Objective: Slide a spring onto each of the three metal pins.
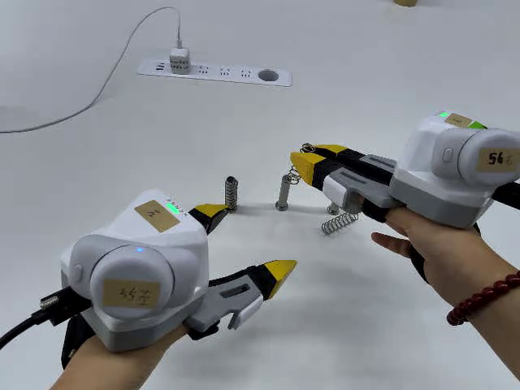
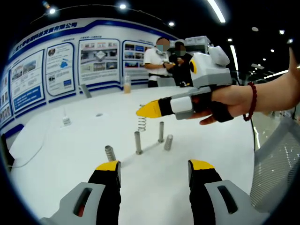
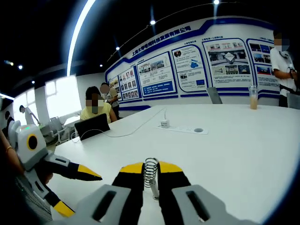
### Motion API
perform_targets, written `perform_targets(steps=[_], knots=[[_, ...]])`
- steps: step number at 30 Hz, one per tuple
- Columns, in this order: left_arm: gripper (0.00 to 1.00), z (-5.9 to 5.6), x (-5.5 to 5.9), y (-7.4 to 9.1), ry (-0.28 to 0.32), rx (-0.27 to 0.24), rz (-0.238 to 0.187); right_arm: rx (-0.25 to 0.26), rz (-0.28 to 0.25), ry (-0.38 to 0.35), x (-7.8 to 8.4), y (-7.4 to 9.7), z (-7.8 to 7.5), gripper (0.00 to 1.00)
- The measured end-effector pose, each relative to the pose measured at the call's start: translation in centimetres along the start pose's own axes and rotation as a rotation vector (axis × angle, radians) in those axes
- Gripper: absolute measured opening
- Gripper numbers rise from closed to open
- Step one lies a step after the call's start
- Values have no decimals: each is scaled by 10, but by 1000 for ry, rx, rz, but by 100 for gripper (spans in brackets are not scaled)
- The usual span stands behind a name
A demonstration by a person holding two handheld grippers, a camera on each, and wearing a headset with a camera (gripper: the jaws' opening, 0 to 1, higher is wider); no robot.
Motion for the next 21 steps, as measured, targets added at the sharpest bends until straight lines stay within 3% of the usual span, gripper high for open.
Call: perform_targets(steps=[14, 21], knots=[[69, 9, 4, 2, 27, -29, 2, 15, 10, 66, 5, -14, -4, 12], [70, 11, 3, 3, 40, -36, -7, 8, 25, 111, 7, -15, 2, 12]])
Point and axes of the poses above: the centre of the closed fingertips' face, and the gripper's own axes: y roughly backward along the fingers, z roughly to its left, x roughly out of its underside, the point moved 1 cm from there along y, roughly backward along the fingers, and after that the axes turned 7 degrees about x, right-handed, at the moved point
